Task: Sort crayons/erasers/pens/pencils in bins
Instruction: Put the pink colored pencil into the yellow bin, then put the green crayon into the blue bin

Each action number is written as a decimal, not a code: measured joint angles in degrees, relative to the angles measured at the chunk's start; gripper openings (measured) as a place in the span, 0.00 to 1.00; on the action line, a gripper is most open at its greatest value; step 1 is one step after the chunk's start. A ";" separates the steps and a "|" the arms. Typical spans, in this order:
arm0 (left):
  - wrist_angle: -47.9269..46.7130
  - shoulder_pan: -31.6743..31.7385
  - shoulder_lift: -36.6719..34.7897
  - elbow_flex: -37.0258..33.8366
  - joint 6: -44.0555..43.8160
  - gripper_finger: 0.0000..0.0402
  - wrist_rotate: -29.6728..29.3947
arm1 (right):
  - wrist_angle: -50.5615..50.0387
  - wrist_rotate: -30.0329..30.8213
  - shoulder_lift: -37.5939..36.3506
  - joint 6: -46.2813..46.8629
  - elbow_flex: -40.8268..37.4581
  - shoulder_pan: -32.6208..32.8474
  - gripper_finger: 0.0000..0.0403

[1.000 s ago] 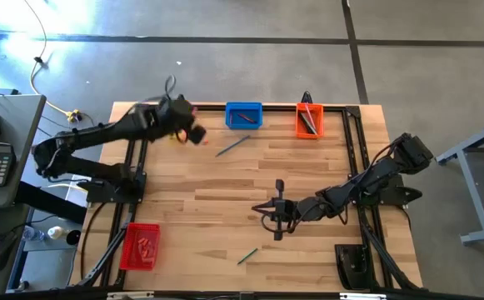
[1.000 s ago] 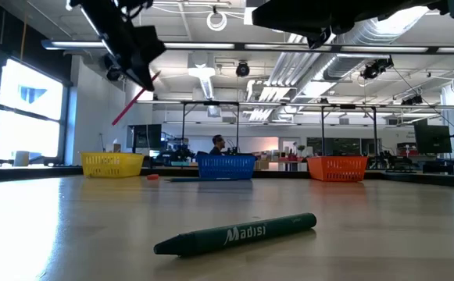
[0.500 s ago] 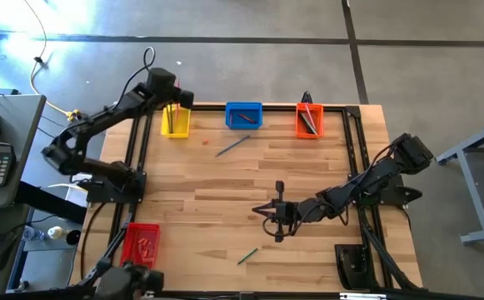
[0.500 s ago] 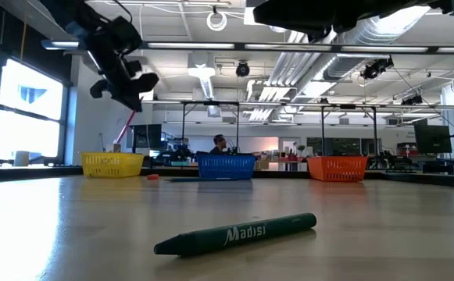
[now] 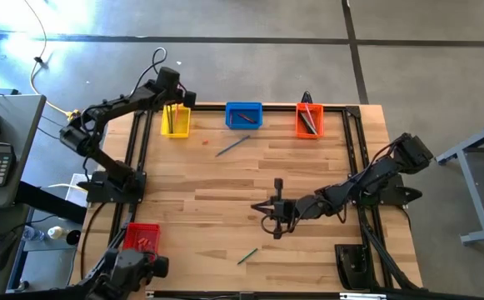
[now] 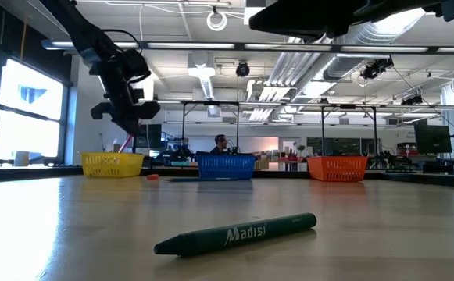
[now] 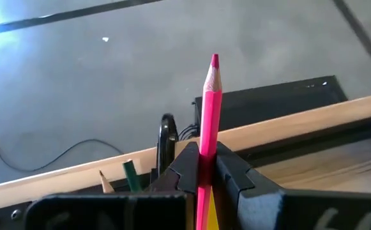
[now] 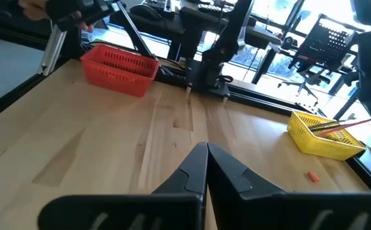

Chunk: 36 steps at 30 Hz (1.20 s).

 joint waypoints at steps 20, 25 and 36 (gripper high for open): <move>-0.41 -0.09 2.85 0.03 -1.30 0.08 -1.73 | -0.60 -0.07 0.00 0.00 0.00 0.02 0.00; -0.50 -0.09 2.85 0.03 -2.22 0.10 -1.72 | -0.62 -0.07 0.00 0.00 0.00 0.02 0.00; -1.40 -0.09 2.71 0.03 1.14 0.15 -0.83 | -1.34 -0.07 0.00 0.43 0.02 0.02 0.00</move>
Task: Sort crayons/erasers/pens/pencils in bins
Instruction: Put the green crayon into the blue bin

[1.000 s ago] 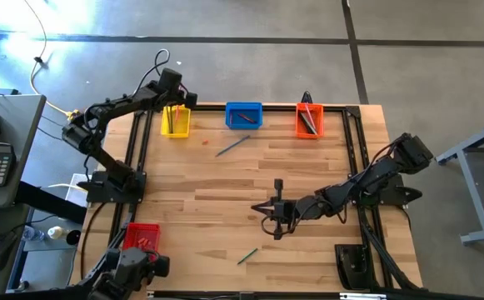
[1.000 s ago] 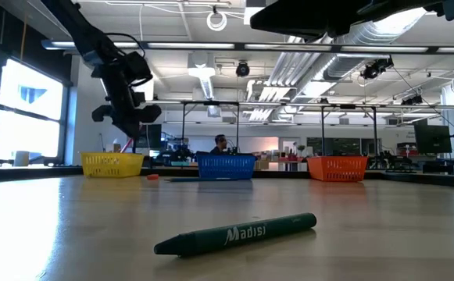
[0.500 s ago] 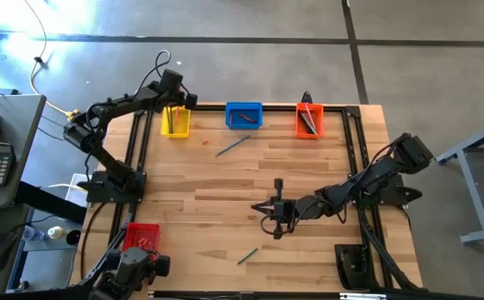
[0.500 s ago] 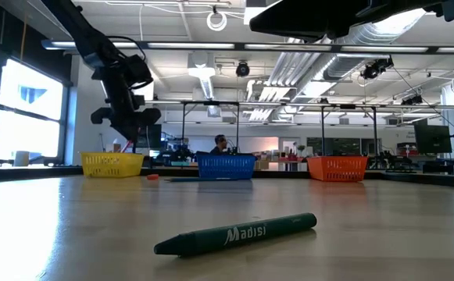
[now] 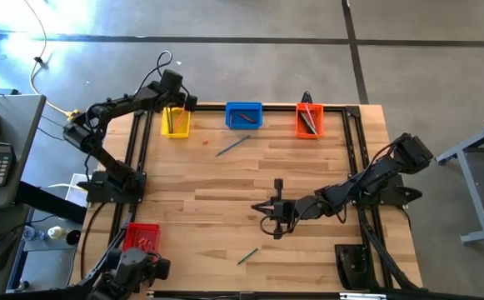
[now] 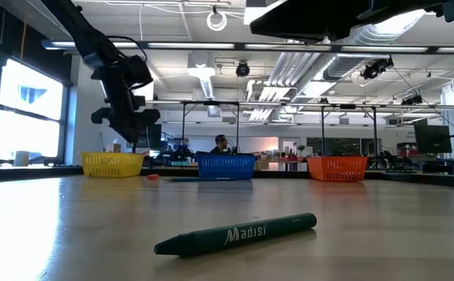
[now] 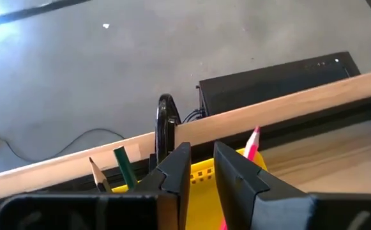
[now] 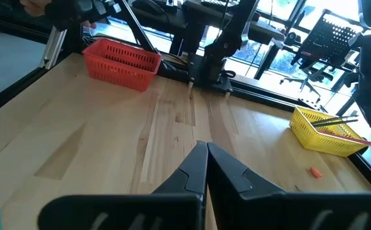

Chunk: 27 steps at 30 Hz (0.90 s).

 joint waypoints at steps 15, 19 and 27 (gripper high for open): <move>-1.85 -7.26 -17.03 -3.32 15.67 0.10 6.92 | 0.02 0.00 0.00 0.02 0.00 0.00 0.00; -0.28 -13.15 -22.04 -8.39 17.19 0.04 10.76 | 0.05 0.00 0.00 0.04 0.00 0.00 0.00; 3.68 -28.94 -26.49 -16.10 16.27 0.01 15.08 | 0.07 0.00 0.00 0.24 0.00 0.00 0.00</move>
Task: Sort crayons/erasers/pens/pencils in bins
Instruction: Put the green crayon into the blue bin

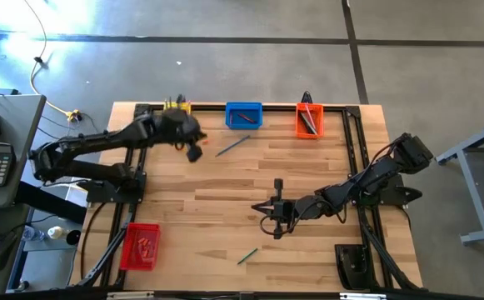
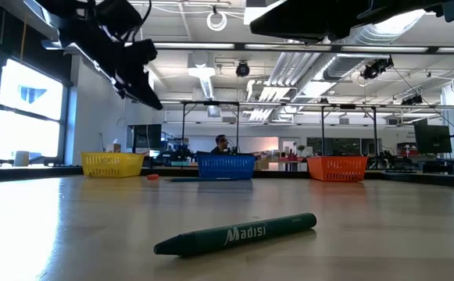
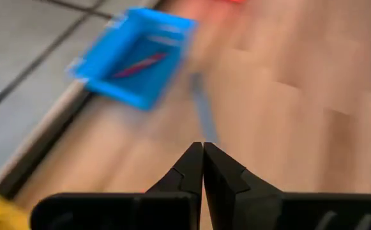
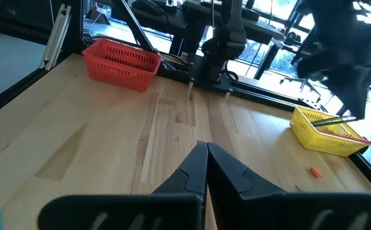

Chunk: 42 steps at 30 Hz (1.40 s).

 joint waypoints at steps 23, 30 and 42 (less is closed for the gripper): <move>52.85 -42.34 0.00 -26.05 -12.24 0.01 -11.20 | -5.04 -4.46 0.04 6.26 2.29 0.31 0.00; 55.71 -44.33 0.00 -27.74 -12.20 0.01 -14.16 | -22.83 -7.68 4.23 8.12 11.86 2.31 0.00; 55.60 -44.32 0.00 -27.74 -11.56 0.01 -14.25 | -42.65 -18.90 16.40 13.85 26.54 3.67 0.17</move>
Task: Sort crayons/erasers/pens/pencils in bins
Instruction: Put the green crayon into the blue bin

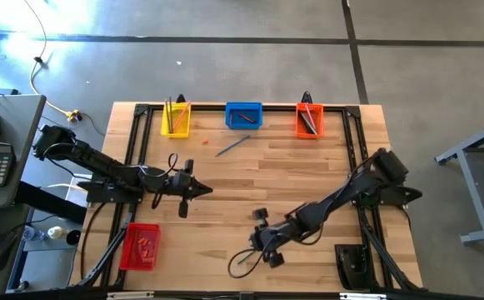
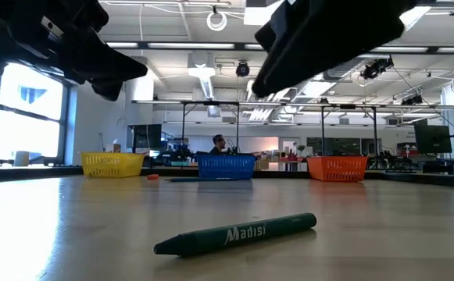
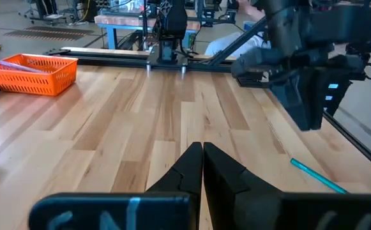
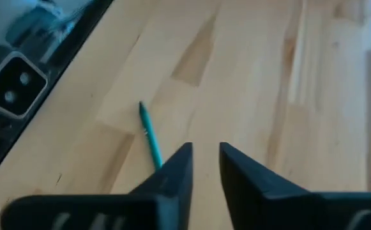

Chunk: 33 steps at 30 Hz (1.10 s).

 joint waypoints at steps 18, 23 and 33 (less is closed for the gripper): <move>-1.37 0.02 0.00 0.00 -1.55 0.01 0.04 | -0.02 -2.41 7.53 1.74 1.31 2.17 0.32; -1.80 0.02 0.00 0.02 -2.50 0.01 0.04 | 3.18 -4.78 10.20 0.58 1.26 1.55 0.32; -1.79 0.02 0.00 0.02 -2.58 0.01 0.04 | 2.20 -6.68 10.90 -0.95 1.24 -0.17 0.25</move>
